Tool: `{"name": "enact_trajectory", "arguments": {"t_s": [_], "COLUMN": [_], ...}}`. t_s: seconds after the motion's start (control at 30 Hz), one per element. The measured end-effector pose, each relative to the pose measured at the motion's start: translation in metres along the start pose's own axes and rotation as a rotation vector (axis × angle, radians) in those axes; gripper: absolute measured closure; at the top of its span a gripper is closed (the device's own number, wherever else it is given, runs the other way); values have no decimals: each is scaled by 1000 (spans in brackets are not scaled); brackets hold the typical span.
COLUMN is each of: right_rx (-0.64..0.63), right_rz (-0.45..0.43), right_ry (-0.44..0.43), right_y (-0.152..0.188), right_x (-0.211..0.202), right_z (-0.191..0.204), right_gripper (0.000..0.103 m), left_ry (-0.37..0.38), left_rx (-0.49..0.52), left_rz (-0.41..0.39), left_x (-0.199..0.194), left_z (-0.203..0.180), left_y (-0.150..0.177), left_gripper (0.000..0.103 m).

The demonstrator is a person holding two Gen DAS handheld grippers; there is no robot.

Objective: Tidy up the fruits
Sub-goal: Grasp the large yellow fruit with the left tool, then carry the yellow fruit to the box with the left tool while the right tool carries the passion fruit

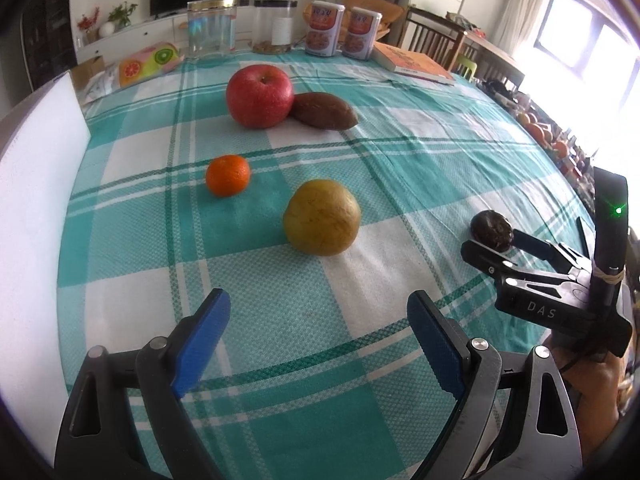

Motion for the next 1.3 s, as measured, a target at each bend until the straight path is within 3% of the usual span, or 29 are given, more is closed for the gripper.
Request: {"name": "enact_trajectory", "arguments": {"t_s": [0.1,0.27,0.47,0.57,0.67,0.7,0.73,0.87,1.0,1.03,1.13,1.3], "right_rx": [47,32,221,189,92,65,44,-22,-90,-91,-57,18], "right_rz": [-19,-14,-70,-68,-52,-41,-37,-18,-4,-4,-12,-104], "right_ry": [-45,-31,-184,-164,-110,-89,-70,9,56,57,33,-100], "right_y": [-1,-1,2,-2,-7,-8,-9,-2,1,1,3,2], "right_x": [-2,-2,-13,-11,-3,0,0,-4,-2,-2,-6,-39], "right_z": [-7,-3,-34,-30,-14,-10,-7,3,13,12,7,8], "right_gripper": [9,9,10,18,32,43,61,62,58,61,62,62], "left_ry": [-4,-42,-90,-122,-94,-87,-79,-27,-9,-7,12,131], "left_rx": [10,65,73,88,49,30,4,-91,-106,-105,-108,-125], "left_rz": [-29,-7,-48,-37,-26,-19,-11,9,31,34,29,-1], "left_x": [-2,22,39,44,40,38,34,14,4,2,-13,-74], "left_z": [4,-8,-21,-22,-15,-13,-10,1,0,-1,-5,-9], "left_y": [-6,-18,-35,-37,-34,-32,-30,-17,-6,-4,-1,7], "left_gripper": [11,13,15,53,53,53,53,53,53,53,53,53]}}
Point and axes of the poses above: each gripper's, at about its wrist camera, not at the fingertips, and x roughly the way its jaws point, z to its left, y to its underside, the point moved 2 cm from there along x, roughly the way its jaws point, and after that the axes turned 4 degrees about -x, right-handed, at the moved point
